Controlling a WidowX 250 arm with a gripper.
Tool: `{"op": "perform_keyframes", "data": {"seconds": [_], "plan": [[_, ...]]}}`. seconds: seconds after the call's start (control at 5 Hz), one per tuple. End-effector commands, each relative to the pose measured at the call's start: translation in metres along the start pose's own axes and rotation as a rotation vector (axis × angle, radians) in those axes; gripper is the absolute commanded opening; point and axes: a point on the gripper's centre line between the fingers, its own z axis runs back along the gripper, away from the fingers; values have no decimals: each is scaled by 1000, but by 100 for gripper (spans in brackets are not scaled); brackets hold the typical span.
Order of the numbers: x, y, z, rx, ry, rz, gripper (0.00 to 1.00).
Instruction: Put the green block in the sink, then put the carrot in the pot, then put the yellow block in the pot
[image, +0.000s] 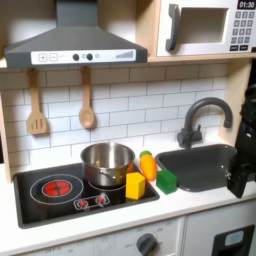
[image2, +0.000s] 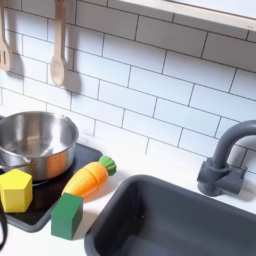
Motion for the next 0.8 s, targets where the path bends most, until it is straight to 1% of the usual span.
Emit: {"op": "perform_keyframes", "data": {"seconds": [0.0,0.2,0.4,0.6], "plan": [[0,0,0,0,0,0,100],[9,0,-7,-20,13,-15,100],[21,2,-16,-30,18,-43,100],[43,4,-30,-71,0,-81,100]]}}
